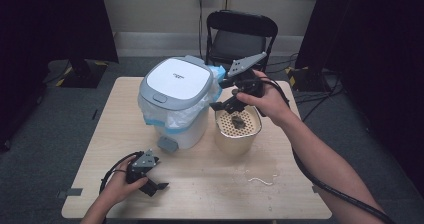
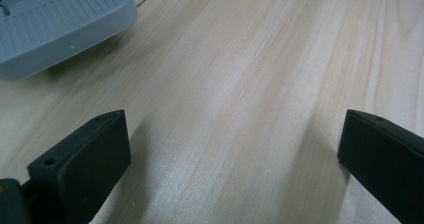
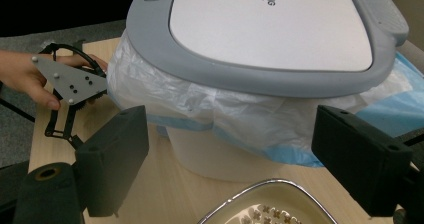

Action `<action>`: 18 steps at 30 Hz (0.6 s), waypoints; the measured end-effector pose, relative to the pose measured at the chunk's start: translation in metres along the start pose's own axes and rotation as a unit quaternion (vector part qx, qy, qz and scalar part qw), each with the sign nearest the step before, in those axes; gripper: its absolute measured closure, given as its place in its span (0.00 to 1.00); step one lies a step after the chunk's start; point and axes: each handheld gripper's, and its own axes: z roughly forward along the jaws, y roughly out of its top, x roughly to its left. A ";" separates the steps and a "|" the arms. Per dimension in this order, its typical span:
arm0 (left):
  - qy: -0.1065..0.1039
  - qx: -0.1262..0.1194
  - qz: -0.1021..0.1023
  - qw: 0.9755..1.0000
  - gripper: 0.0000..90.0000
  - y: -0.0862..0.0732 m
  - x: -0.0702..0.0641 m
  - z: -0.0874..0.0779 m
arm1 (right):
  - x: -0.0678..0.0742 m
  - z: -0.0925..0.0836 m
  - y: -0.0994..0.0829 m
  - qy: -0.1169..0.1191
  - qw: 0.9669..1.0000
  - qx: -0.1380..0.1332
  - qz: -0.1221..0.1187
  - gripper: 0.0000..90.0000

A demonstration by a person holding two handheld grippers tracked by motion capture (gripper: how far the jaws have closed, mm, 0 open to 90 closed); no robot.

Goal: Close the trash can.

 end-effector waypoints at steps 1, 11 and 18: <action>0.000 0.000 0.000 1.000 0.00 0.000 0.000 0.000 | 0.000 0.000 -0.001 0.000 1.000 0.001 -0.001 0.16; -0.001 0.000 0.001 1.000 0.00 0.000 0.000 0.000 | 0.006 0.000 -0.013 0.006 1.000 0.006 -0.004 0.16; -0.002 0.000 0.001 1.000 0.00 0.000 0.000 0.000 | 0.010 -0.002 -0.019 0.009 1.000 0.006 -0.008 0.16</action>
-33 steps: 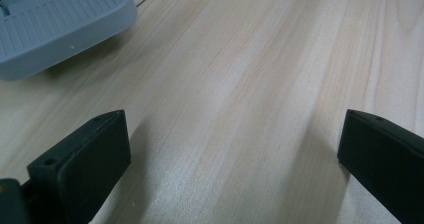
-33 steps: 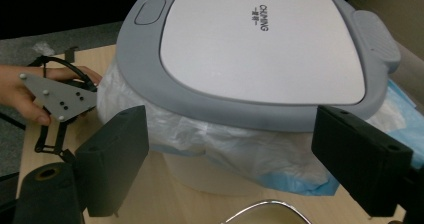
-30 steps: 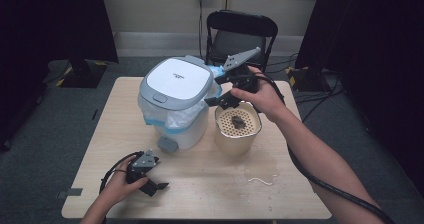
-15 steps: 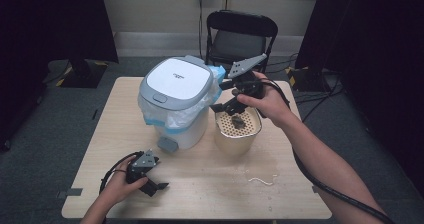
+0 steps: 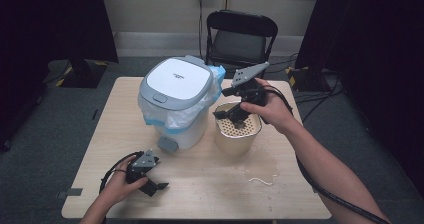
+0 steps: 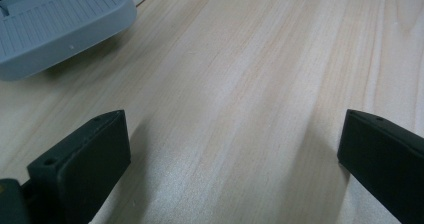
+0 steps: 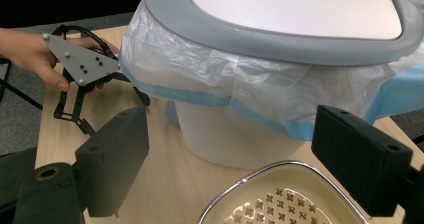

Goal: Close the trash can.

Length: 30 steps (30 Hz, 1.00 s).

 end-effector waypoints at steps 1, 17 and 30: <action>0.000 0.000 0.000 1.000 0.00 0.000 0.000 0.000 | 0.001 0.000 -0.001 -0.001 1.000 -0.003 0.001 0.16; 0.001 -0.001 0.000 1.000 0.00 0.000 0.000 0.000 | 0.008 -0.002 -0.022 0.010 1.000 -0.007 0.008 0.16; 0.001 -0.001 0.000 1.000 0.00 0.000 0.000 0.000 | 0.013 0.000 -0.043 0.016 1.000 -0.004 0.016 0.16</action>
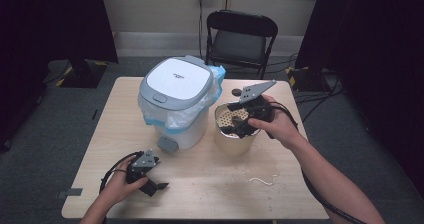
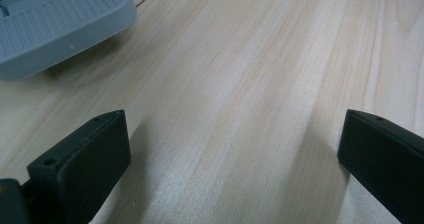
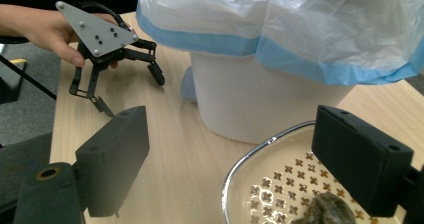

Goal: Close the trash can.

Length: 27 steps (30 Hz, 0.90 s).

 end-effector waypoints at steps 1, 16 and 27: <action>0.000 0.001 0.000 1.000 0.00 0.000 0.000 0.000 | 0.000 0.000 -0.001 0.003 1.000 -0.001 0.002 0.16; 0.000 0.001 0.000 1.000 0.00 0.000 0.000 0.000 | 0.006 -0.005 -0.022 0.006 1.000 0.004 0.002 0.16; 0.000 0.000 0.000 1.000 0.00 0.000 0.000 0.000 | 0.014 -0.007 -0.045 0.010 1.000 0.014 0.005 0.16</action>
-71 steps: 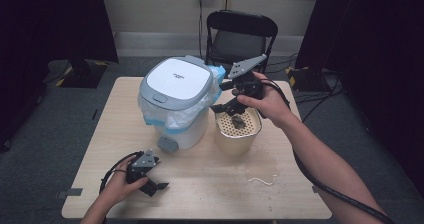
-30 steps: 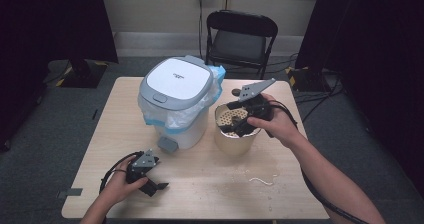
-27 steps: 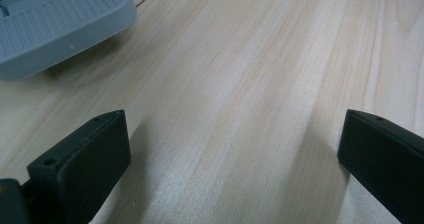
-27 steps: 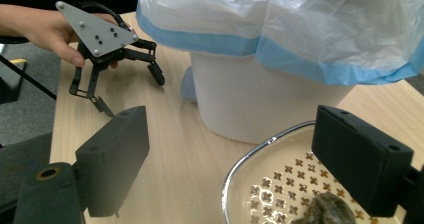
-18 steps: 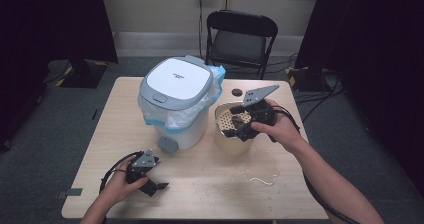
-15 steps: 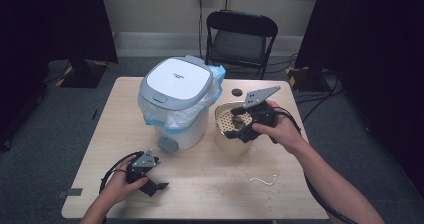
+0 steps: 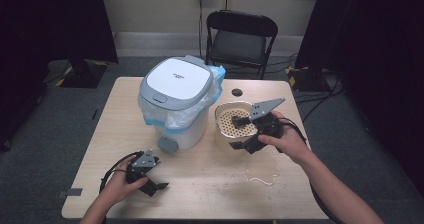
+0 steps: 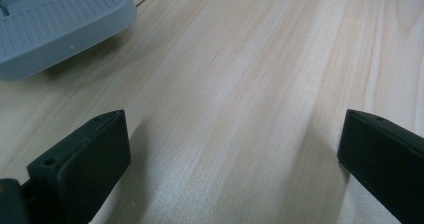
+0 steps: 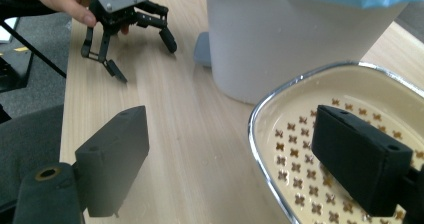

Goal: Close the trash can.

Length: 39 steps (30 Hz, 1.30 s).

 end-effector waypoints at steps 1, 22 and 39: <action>0.000 0.000 0.000 1.000 0.00 0.000 0.000 0.000 | 0.000 0.000 -0.002 0.001 1.000 0.001 0.000 0.16; -0.001 -0.001 0.001 1.000 0.00 0.000 0.000 0.000 | 0.002 -0.012 -0.043 -0.012 1.000 0.007 0.016 0.16; -0.001 -0.001 0.002 1.000 0.00 0.000 0.000 0.000 | 0.000 -0.015 -0.075 -0.023 0.999 0.017 0.032 0.16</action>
